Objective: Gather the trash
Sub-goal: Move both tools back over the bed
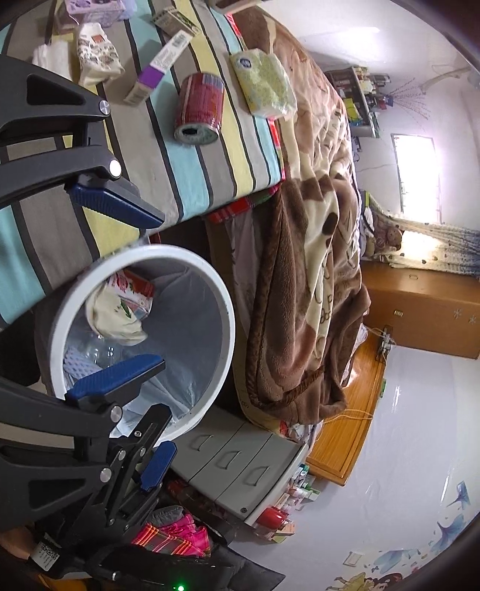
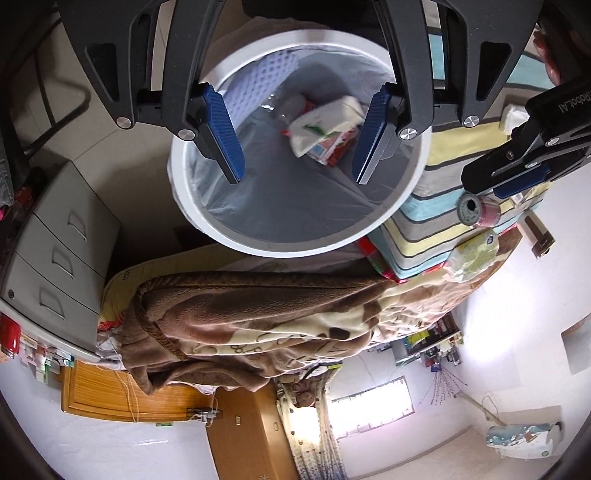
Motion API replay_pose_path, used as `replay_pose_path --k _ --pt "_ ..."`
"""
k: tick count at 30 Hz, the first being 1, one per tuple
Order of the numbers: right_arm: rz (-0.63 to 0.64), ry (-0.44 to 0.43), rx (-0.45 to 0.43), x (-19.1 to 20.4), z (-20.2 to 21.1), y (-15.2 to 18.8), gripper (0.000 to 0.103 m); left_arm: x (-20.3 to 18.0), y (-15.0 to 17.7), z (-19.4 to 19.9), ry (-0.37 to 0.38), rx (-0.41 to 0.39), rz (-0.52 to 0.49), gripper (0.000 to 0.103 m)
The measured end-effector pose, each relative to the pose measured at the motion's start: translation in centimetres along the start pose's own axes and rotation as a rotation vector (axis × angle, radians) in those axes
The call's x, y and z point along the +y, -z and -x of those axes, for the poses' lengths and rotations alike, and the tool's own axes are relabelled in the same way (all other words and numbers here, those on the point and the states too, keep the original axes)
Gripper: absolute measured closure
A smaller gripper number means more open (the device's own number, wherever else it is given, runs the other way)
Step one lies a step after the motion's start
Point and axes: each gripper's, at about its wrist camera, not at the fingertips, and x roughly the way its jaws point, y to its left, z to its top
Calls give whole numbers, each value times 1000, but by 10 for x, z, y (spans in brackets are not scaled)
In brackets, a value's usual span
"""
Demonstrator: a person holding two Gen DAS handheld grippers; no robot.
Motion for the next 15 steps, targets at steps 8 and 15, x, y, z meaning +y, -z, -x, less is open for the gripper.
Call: replay_pose_path --k 8,15 --pt "23 -54 -25 21 5 1 41 20 6 23 -37 -19 21 33" --pt "67 -145 -25 51 6 5 41 57 16 49 -105 -50 86 33"
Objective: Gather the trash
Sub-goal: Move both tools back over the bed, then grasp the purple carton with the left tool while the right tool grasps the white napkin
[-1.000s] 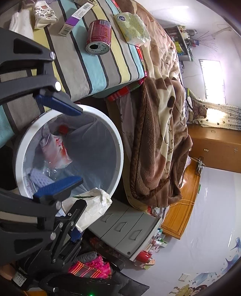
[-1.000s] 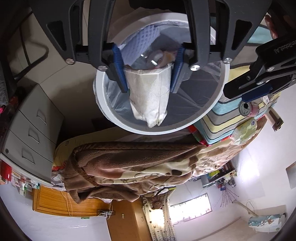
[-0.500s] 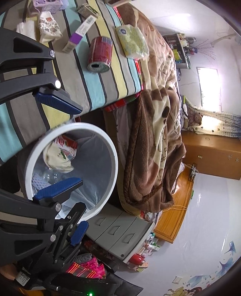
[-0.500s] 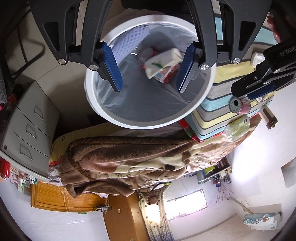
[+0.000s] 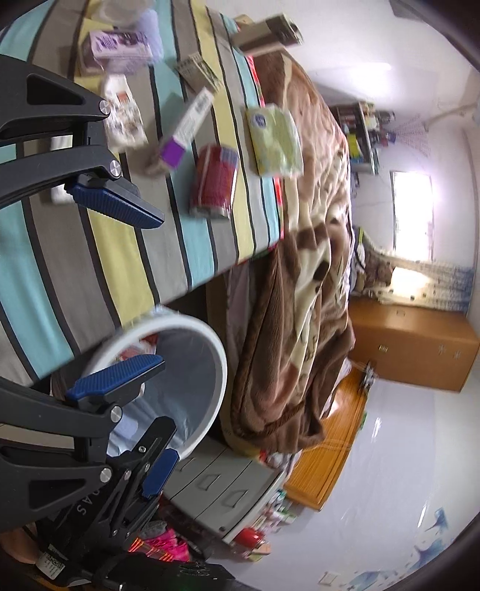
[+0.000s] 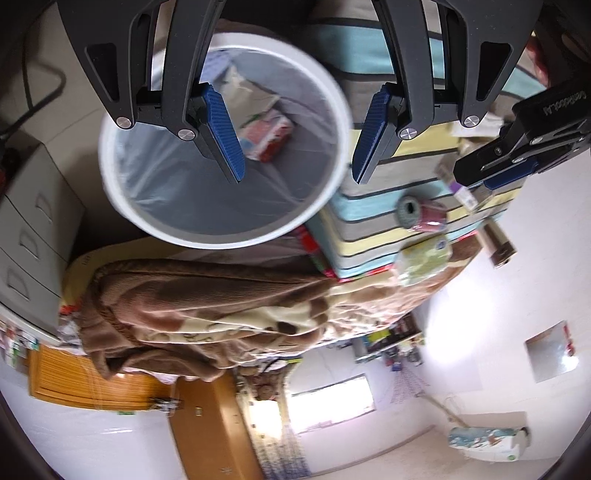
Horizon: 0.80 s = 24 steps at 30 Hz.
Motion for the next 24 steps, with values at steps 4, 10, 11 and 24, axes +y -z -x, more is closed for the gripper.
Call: replay_pose_path --k 4,10,11,24 --pt "34 -61 16 20 -7 3 41 31 4 15 -61 -19 46 33" --pt "87 -131 49 46 -17 7 41 82 15 34 -167 -35 109 33" --pt "87 -140 55 49 -19 7 41 91 16 37 -169 -34 128 33" --pt "192 -278 161 99 -38 23 41 167 35 43 -261 0 236 33"
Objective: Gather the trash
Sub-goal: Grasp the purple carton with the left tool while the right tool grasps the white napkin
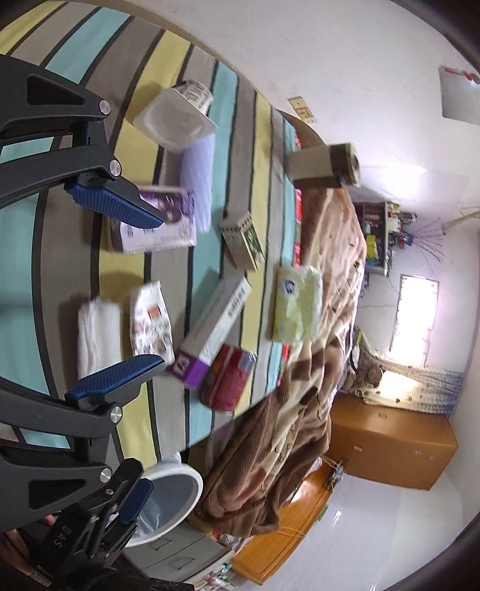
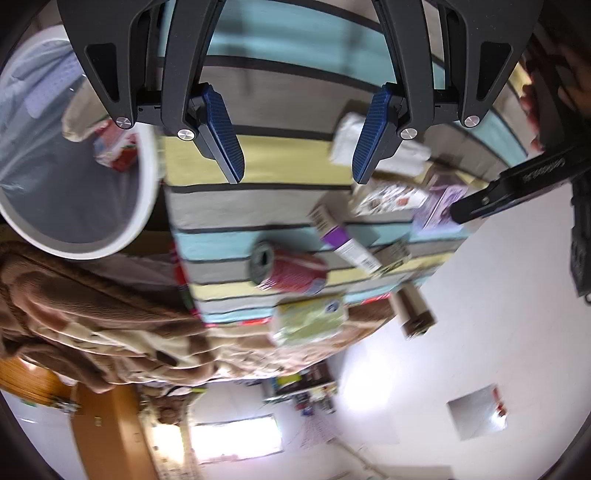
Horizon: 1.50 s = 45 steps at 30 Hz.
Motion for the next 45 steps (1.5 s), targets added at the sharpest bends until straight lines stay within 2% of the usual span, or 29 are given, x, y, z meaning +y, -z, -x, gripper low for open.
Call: replay_pose_path --k 4,12,15,19,24,26,31,35,40,45 --pt "60 -62 56 17 -12 3 41 14 5 -9 -28 25 17 33" --pt "199 -130 133 46 -31 3 40 41 7 -27 -49 61 44 33" --pt "275 -137 142 57 -34 2 26 50 7 -31 -59 66 52 33" --pt "357 -172 149 68 -39 2 26 56 8 -37 -38 85 67 33" --pt "439 -148 184 75 -50 5 26 59 7 -43 -28 95 69 32" --pt "455 -131 192 75 -53 5 26 58 6 -46 -31 104 53 28" --pt "471 -73 223 74 -62 3 26 56 4 -53 -26 123 35 27" --pt "471 -56 234 71 -63 2 26 56 4 -56 -17 122 48 27" --pt "472 -50 239 72 -63 4 26 56 3 -63 -43 138 36 27" --pt "461 -54 246 71 -64 4 33 62 4 -67 -59 153 54 27"
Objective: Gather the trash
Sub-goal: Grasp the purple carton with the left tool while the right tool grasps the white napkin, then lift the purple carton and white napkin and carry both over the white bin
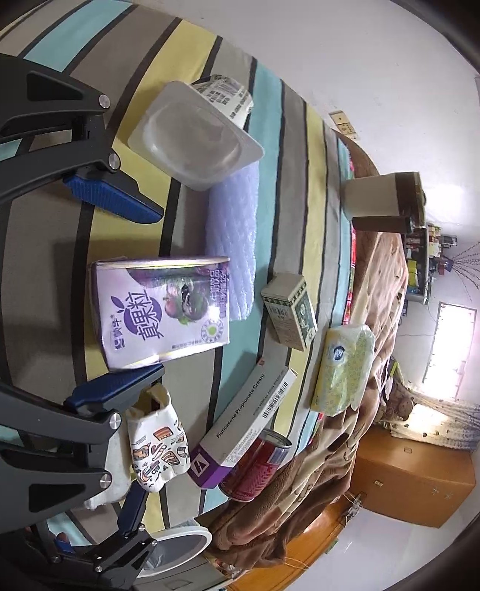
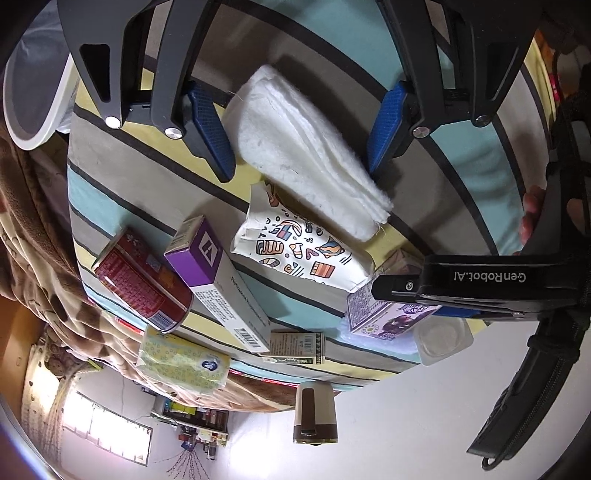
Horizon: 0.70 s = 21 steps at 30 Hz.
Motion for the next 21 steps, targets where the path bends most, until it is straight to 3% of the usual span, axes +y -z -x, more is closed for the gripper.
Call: replay_pose_path --k 2,5,13,21 --pt "-6 -4 -2 -1 1 1 37 2 1 -1 2 2 8 31" --pt "-9 1 -6 -1 3 2 44 4 2 -5 24 26 26 47" --pt "-30 -9 -33 -1 10 5 66 2 6 8 21 -5 19 47" --pt "-31 -41 -61 6 19 9 73 -3 16 26 37 -39 11 47"
